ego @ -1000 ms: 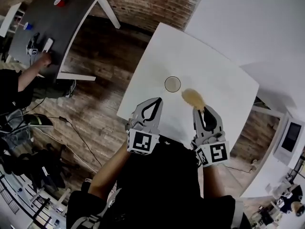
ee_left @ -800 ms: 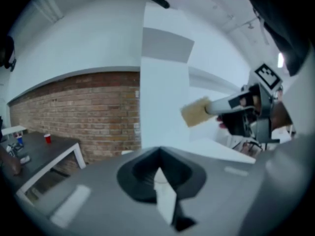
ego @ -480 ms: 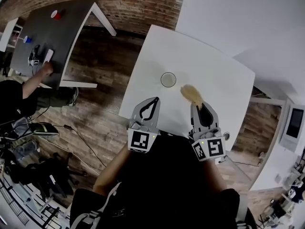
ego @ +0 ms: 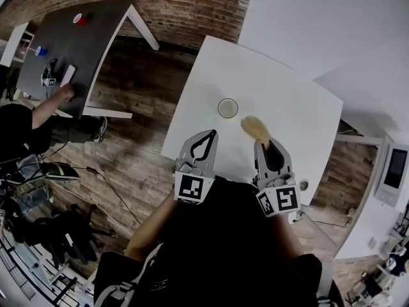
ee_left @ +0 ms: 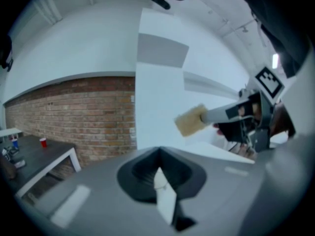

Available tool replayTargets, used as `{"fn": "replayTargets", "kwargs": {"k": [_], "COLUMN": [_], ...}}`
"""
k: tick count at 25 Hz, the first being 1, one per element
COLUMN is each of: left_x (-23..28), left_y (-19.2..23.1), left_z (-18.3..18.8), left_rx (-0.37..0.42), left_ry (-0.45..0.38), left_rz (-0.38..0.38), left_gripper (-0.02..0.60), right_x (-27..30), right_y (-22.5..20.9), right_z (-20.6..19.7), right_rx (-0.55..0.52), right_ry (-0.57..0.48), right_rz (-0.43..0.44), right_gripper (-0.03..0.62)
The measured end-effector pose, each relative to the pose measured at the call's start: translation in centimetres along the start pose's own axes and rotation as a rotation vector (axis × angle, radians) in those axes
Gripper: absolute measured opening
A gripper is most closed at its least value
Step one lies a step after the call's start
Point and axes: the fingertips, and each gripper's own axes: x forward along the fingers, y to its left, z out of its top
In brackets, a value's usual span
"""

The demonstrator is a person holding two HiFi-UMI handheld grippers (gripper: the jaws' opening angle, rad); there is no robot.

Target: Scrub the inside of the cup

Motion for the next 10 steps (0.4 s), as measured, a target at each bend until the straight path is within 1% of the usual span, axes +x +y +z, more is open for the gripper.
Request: {"fn": "replayTargets", "kwargs": {"k": [4, 10], "left_x": [-0.09, -0.34], "left_y": [-0.17, -0.29], "left_z": [-0.18, 0.11], "left_rx": [-0.003, -0.004], "left_ry": [0.01, -0.003], "left_rz": [0.0, 0.004], "left_gripper": [0.003, 0.003], "right_x": [-0.04, -0.33], "right_y": [0.2, 0.35], "right_z": [-0.2, 0.06], "right_rx": [-0.006, -0.004], "right_ry": [0.01, 0.007], "right_rz": [0.012, 0.007], "right_gripper": [0.055, 0.055]}}
